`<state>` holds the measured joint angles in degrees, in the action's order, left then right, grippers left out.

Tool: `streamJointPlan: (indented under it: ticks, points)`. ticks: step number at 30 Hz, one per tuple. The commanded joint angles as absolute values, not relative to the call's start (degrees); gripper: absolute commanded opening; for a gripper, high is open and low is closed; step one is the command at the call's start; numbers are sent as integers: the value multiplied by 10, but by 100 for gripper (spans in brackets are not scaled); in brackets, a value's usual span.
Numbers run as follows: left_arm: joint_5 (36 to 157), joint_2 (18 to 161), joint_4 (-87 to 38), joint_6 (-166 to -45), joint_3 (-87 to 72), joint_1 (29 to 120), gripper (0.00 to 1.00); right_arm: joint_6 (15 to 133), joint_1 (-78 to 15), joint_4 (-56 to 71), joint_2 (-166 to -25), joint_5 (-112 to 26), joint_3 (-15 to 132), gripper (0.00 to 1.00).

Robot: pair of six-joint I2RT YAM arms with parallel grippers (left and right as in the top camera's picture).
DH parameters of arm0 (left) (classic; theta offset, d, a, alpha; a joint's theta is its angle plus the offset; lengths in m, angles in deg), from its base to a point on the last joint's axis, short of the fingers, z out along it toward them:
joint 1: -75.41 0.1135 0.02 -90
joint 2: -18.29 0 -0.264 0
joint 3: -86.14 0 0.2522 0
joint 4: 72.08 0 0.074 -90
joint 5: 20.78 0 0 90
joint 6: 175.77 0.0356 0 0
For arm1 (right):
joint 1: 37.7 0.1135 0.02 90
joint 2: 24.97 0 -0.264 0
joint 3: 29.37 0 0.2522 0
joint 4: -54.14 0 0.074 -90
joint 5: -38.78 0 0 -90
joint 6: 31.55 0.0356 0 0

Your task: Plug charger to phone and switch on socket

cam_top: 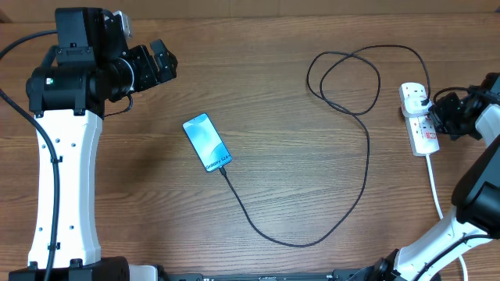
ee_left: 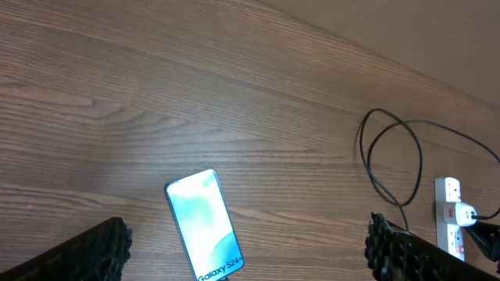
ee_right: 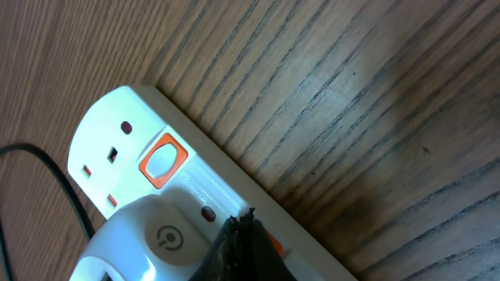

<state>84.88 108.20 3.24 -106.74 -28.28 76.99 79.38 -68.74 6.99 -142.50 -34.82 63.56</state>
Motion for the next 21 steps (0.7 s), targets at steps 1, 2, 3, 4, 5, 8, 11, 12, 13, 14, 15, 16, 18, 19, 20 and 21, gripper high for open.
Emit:
streamJointPlan:
  ticks: [1, 2, 3, 4, 5, 8, 11, 12, 13, 14, 15, 16, 18, 19, 20, 21]
  points:
    - [854, 1087, 32, -1061, -286, 772, 100, 794, -637, 45, -1446, -302, 615, 4]
    - [854, 1087, 32, -1061, -286, 772, 100, 794, -636, 43, -1446, -302, 615, 4]
    - [854, 1087, 32, -1061, -286, 772, 100, 794, -635, 42, -1446, -302, 615, 4]
    - [854, 1087, 32, -1061, -286, 772, 100, 795, -634, 40, -1446, -302, 615, 4]
    - [854, 1087, 32, -1061, -286, 772, 100, 795, -633, 38, -1446, -302, 615, 4]
    - [854, 1087, 32, -1061, -286, 772, 100, 795, -631, 32, -1446, -302, 615, 4]
    - [854, 1087, 32, -1061, -286, 772, 100, 797, -631, 25, -1446, -302, 615, 4]
    - [854, 1087, 32, -1061, -286, 772, 100, 797, -631, 24, -1446, -302, 615, 4]
    - [854, 1087, 32, -1061, -286, 772, 100, 797, -631, 22, -1446, -302, 615, 4]
    - [854, 1087, 32, -1061, -286, 772, 100, 797, -631, 21, -1446, -302, 615, 4]
    - [854, 1087, 32, -1061, -286, 772, 100, 797, -631, 19, -1446, -302, 615, 4]
    - [854, 1087, 32, -1061, -286, 772, 100, 797, -631, 17, -1446, -302, 615, 4]
    - [854, 1087, 32, -1061, -286, 772, 100, 797, -631, 16, -1446, -302, 615, 4]
    - [854, 1087, 32, -1061, -286, 772, 100, 797, -631, 15, -1446, -302, 615, 4]
    - [854, 1087, 32, -1061, -286, 772, 100, 797, -631, 16, -1446, -302, 615, 4]
    - [854, 1087, 32, -1061, -286, 772, 100, 797, -631, 17, -1446, -302, 615, 4]
